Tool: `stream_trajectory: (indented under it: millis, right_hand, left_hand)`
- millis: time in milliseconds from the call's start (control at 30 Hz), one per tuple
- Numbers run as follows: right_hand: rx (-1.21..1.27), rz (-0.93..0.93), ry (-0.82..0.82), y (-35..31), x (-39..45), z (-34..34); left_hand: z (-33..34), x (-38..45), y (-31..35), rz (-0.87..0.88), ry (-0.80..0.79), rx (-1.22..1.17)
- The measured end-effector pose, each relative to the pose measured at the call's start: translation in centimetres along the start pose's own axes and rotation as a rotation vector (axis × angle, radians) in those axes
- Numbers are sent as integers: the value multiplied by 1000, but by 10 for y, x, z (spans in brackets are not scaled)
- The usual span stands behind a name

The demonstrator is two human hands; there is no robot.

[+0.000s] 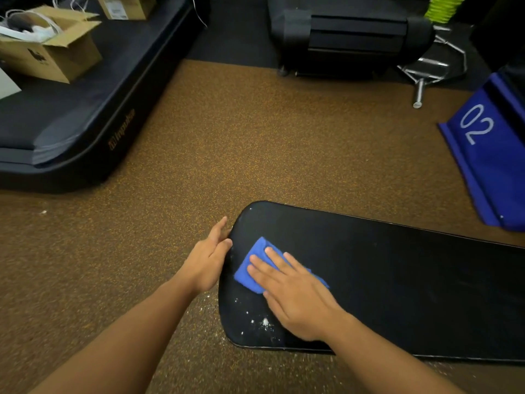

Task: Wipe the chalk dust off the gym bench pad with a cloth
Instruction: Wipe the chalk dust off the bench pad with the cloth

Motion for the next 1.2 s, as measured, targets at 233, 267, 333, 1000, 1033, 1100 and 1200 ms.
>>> stream_trajectory:
  millis: [233,267,333,1000,1033,1100,1200]
  right_hand:
    - [37,490,147,15,37,-3]
    - [36,484,162,5,40,0]
    - [4,400,157,-18,39,8]
    - [-14,489,106,-24,52,8]
    - [-27,454,114,-25,50,8]
    - [-45,332,91,-31,42,14]
    - [-55,185,66,-33,28,15]
  left_hand:
    - [8,-5,-2,16,-21,-14]
    - [9,-5,-2,18,-19,-24]
    - [10,-5,-4,11,-14,-48]
    - [12,-21,-3,204,68,336]
    - [13,-21,-3,206,78,336]
    - [16,-22,-4,230,76,348]
    - [19,-25,-8,270,31,391]
Point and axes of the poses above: each hand's wrist, its own x-axis towards the middle knuckle, its own z-axis out of the palm, y = z × x, the point moved 4 cm from there along x, towards the middle knuckle, and after that the axes turned 6 degrees about x, right-handed, at the moved point
